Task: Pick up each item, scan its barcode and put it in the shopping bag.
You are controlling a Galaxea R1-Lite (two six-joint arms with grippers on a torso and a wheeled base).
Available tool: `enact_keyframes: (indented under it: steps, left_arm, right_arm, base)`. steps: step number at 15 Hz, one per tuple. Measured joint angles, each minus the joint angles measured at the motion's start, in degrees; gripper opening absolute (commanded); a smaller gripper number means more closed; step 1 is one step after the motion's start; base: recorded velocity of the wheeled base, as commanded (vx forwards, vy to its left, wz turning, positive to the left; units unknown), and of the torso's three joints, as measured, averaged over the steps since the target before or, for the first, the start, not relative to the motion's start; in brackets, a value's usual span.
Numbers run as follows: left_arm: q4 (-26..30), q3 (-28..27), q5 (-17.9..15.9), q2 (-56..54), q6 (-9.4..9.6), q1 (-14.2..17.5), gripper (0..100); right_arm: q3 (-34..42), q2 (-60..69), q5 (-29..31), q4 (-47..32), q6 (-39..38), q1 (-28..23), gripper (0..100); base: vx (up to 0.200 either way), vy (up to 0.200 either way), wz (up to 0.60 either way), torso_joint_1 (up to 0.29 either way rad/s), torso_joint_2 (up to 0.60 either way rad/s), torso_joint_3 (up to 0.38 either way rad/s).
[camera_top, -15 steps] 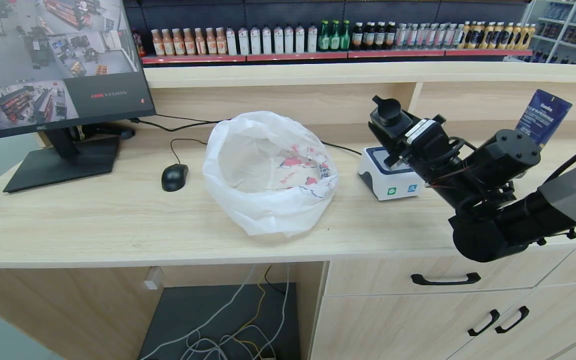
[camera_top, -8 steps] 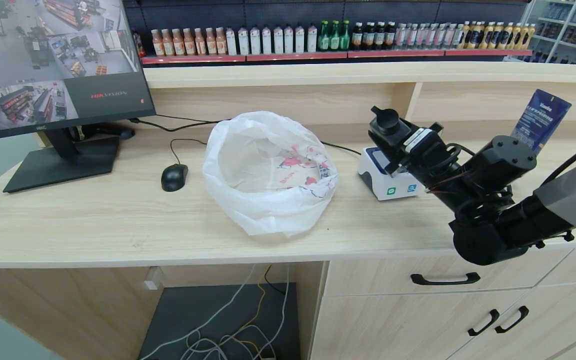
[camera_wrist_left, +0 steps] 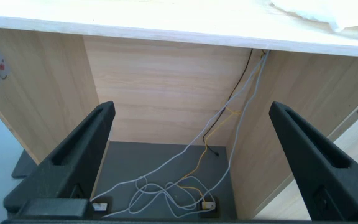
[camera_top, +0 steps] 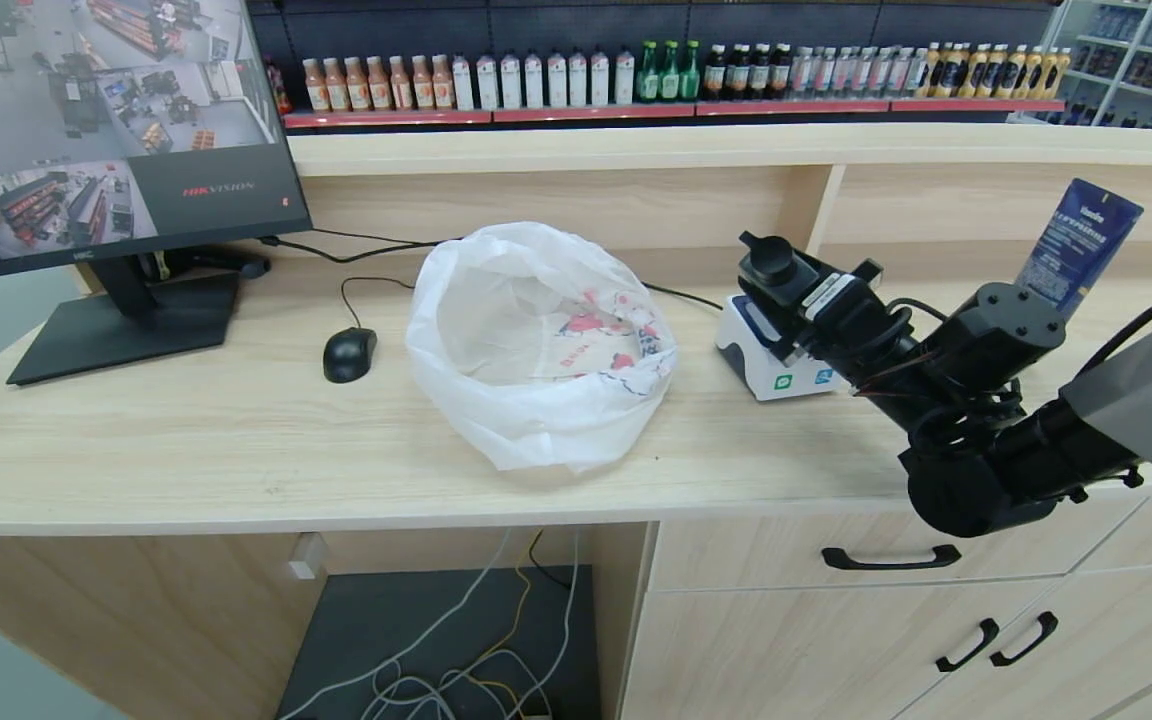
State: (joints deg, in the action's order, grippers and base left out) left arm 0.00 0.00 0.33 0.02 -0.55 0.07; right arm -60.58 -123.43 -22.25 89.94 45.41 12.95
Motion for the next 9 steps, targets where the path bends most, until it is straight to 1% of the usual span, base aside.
enact_keyframes:
  steps: [2, 9]
  left_arm:
    - [0.00, 0.00, -0.01, 0.00, -0.02, -0.02, 100]
    - [0.00, 0.00, -0.01, 0.00, -0.02, 0.00, 100]
  right_arm:
    - [0.02, -0.11, 0.06, -0.02, -0.06, -0.94, 0]
    - [-0.01, -0.46, 0.02, 0.00, -0.06, -1.23, 0]
  base:
    - [0.000, 0.000, 0.00, 0.000, 0.00, 0.000]
    - [0.000, 0.000, 0.00, 0.000, 0.00, 0.000]
